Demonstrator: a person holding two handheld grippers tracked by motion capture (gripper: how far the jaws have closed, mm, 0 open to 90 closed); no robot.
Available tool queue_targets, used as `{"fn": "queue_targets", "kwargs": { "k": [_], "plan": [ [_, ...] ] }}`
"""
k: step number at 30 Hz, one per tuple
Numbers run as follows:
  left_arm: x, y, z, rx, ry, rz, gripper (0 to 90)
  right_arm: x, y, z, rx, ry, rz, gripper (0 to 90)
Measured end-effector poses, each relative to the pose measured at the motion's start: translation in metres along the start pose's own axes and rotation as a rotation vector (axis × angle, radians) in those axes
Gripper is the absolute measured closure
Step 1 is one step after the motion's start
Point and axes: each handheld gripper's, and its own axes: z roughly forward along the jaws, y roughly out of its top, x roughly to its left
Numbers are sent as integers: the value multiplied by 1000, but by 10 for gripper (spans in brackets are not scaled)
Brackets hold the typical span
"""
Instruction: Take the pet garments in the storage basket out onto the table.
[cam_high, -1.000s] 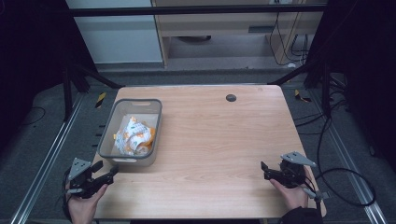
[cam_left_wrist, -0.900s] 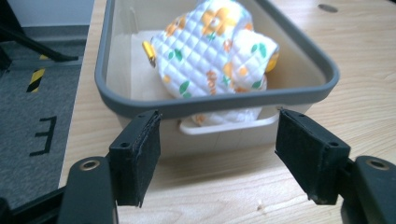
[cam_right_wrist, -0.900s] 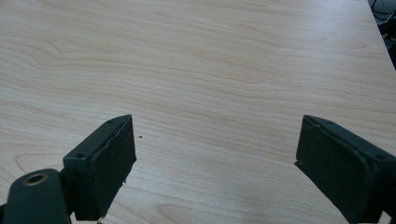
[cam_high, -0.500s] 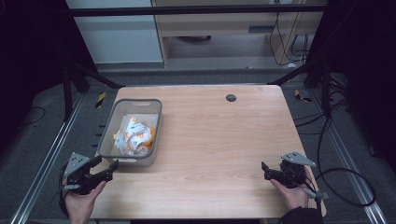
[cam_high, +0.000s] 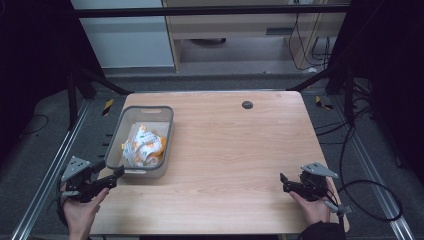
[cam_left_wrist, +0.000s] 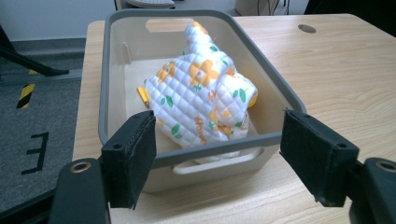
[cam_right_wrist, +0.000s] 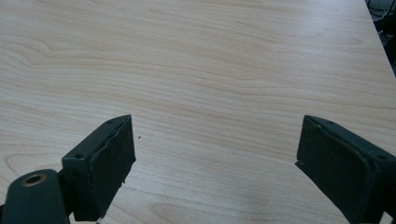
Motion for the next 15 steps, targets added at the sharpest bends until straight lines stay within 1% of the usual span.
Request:
{"fn": "queue_targets", "kwargs": {
  "k": [5,6,12,15],
  "plan": [
    [0,11,1,-6,-11,10,259,-1,0,-1,1,1,6,110],
    [0,11,1,-6,-11,10,258,-1,0,-1,1,1,6,110],
    [-2,27,2,-19,-24,23,256,-1,0,-1,4,-3,4,110],
    [-3,36,6,-21,-29,36,256,-1,0,-1,6,-7,-1,109]
  ]
}}
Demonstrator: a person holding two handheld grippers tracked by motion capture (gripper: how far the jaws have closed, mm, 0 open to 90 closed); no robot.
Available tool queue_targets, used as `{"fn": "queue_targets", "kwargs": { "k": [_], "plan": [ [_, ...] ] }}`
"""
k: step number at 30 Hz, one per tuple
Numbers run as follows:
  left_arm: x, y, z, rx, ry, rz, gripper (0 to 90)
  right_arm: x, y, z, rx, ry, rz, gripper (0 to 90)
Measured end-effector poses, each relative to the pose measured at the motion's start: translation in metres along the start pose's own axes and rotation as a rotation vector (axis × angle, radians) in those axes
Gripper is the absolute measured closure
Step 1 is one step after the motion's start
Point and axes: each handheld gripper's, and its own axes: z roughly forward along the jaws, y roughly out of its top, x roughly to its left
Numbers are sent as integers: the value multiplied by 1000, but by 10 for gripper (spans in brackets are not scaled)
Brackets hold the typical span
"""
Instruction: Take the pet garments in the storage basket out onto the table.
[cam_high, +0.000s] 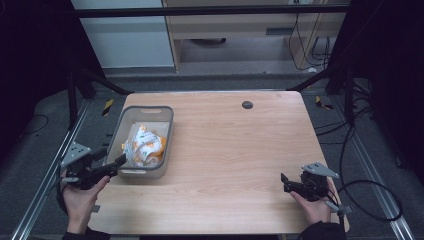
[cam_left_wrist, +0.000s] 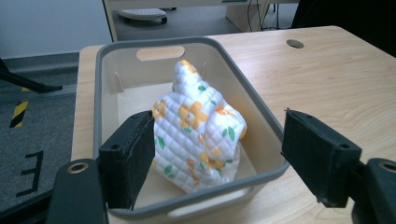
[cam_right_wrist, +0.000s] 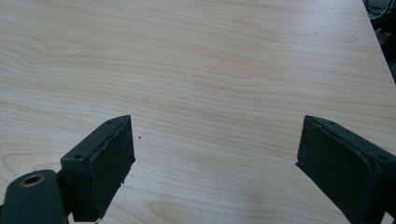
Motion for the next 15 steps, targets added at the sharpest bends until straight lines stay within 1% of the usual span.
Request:
{"fn": "queue_targets", "kwargs": {
  "k": [1,6,7,8,9,15],
  "plan": [
    [0,0,0,0,0,0,256,0,0,0,0,0,0,109],
    [3,14,12,27,-2,9,256,0,0,0,6,-3,2,109],
    [3,14,12,27,-2,9,256,0,0,0,6,-3,2,109],
    [4,19,16,41,-2,13,255,-1,0,1,9,-2,0,109],
    [4,19,16,41,-2,13,256,-1,0,1,9,-2,0,109],
    [7,30,27,73,0,26,252,-1,0,1,11,-2,-3,107]
  ]
}}
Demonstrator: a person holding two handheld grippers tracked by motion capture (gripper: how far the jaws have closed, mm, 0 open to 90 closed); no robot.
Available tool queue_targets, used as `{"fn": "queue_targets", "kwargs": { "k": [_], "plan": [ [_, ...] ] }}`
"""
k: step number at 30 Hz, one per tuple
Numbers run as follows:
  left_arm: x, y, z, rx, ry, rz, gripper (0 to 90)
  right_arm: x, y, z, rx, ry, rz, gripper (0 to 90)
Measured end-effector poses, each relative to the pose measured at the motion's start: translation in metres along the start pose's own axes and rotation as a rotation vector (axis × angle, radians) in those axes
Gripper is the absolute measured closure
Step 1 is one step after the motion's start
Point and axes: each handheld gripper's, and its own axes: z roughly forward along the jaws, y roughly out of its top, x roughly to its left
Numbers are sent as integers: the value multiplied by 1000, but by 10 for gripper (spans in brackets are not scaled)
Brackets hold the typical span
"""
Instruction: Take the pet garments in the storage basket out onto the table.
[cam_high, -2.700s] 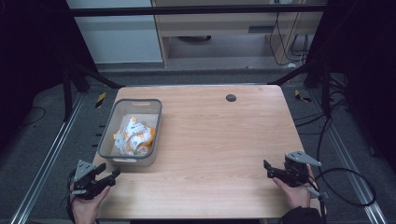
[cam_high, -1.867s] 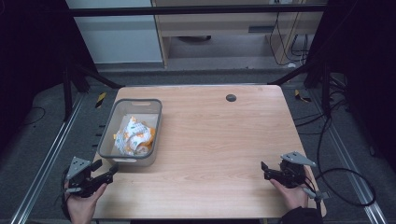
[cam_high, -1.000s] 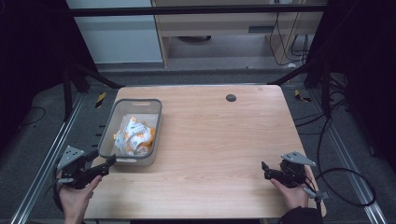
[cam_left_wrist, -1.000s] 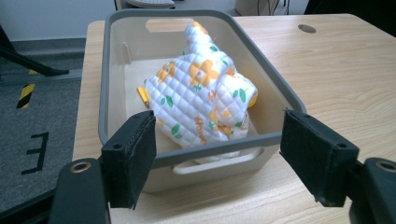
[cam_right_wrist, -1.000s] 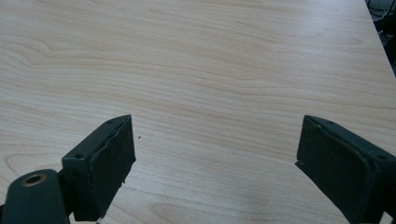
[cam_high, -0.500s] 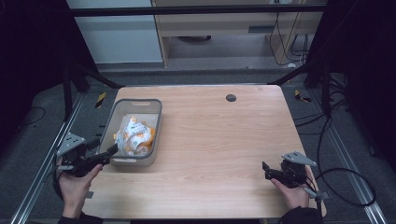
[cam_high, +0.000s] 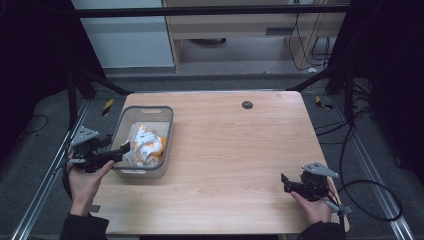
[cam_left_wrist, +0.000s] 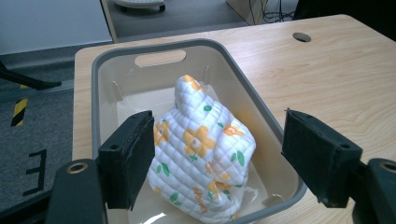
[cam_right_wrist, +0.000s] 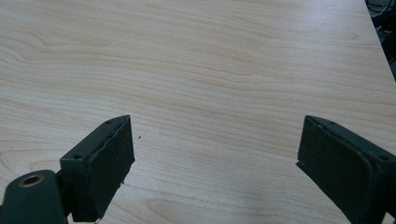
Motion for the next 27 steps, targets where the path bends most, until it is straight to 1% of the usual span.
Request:
{"fn": "queue_targets", "kwargs": {
  "k": [3,8,12,15,19,27],
  "plan": [
    [2,4,5,19,2,10,247,0,0,0,2,2,2,106],
    [8,7,13,39,-12,5,242,0,0,0,6,3,5,104],
    [11,9,20,54,-19,11,239,-1,0,1,8,1,-1,103],
    [10,8,24,60,-28,13,236,-1,0,1,10,3,2,102],
    [6,7,29,71,-43,22,234,-1,0,1,10,3,1,102],
    [3,9,28,70,-49,32,234,-1,0,1,10,3,0,103]
  ]
}}
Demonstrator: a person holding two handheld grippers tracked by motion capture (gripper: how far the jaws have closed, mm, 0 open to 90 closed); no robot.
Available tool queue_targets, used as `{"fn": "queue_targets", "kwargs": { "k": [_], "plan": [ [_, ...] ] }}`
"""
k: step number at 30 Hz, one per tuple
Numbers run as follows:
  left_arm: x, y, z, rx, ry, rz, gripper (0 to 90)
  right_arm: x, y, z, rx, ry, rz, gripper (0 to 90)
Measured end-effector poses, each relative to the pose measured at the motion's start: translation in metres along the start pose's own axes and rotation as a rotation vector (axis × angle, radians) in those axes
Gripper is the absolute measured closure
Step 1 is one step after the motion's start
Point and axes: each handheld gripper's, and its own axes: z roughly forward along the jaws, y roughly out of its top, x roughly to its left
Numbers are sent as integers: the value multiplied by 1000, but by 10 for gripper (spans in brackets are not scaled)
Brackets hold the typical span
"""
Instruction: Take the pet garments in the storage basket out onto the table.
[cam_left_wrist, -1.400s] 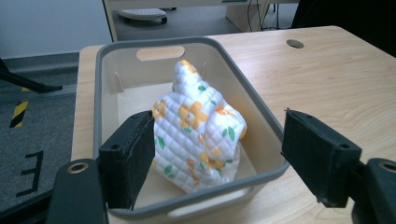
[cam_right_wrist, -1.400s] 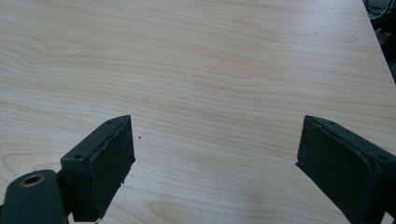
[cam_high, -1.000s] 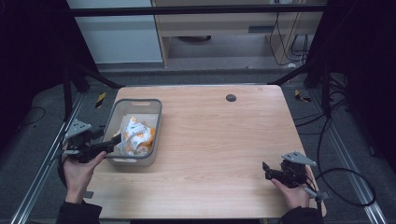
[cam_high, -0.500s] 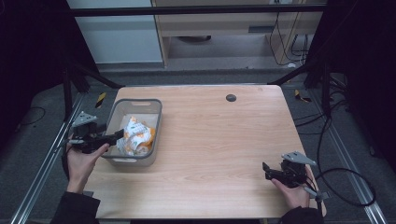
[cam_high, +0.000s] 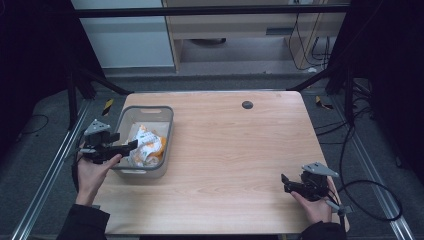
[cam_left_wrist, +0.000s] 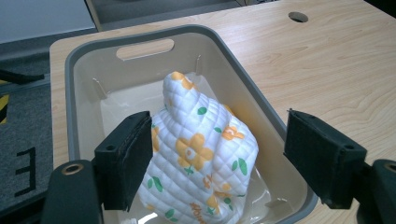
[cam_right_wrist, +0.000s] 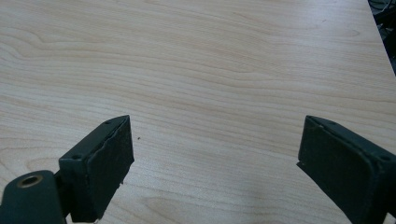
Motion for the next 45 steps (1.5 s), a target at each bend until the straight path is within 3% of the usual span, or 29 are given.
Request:
{"fn": "queue_targets", "kwargs": {
  "k": [9,26,45],
  "plan": [
    [3,7,8,27,-3,3,234,0,0,0,3,2,2,102],
    [6,10,47,153,-29,42,198,-1,0,2,13,4,1,101],
    [8,14,67,208,-59,50,140,-1,-1,3,29,9,-2,96]
  ]
}}
